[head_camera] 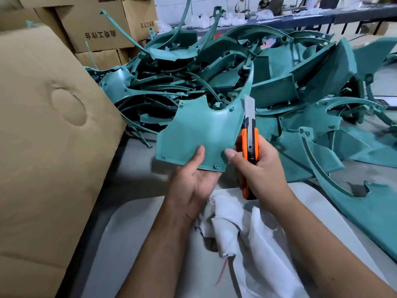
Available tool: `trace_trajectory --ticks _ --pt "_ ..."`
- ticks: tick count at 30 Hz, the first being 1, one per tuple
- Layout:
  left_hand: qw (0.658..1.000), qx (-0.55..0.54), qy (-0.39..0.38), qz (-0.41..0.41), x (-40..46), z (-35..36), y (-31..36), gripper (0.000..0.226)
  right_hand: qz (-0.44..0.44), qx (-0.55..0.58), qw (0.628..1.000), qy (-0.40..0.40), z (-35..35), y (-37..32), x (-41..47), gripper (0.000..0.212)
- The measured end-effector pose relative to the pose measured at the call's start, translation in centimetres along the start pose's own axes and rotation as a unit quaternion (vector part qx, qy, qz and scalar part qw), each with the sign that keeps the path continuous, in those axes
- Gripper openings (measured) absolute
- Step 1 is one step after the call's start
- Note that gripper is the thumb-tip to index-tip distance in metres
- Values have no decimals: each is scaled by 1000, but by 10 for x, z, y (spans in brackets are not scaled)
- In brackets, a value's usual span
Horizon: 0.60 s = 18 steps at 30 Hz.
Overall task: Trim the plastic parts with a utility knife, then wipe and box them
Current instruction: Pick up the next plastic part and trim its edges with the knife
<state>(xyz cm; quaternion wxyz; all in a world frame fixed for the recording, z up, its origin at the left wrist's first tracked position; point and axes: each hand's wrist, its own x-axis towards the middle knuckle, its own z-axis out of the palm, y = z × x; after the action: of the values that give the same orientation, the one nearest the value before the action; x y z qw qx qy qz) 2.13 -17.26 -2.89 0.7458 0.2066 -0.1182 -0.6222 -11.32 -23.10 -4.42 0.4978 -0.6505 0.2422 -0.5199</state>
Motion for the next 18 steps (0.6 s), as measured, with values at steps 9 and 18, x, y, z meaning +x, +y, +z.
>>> trace_trajectory --ticks 9,18 --pt "997 66 -9 43 2 3 1 64 96 60 992 -48 11 1 -7 12" --pt "977 191 -95 19 -4 -16 21 88 -11 -54 998 30 -9 -3 3 19"
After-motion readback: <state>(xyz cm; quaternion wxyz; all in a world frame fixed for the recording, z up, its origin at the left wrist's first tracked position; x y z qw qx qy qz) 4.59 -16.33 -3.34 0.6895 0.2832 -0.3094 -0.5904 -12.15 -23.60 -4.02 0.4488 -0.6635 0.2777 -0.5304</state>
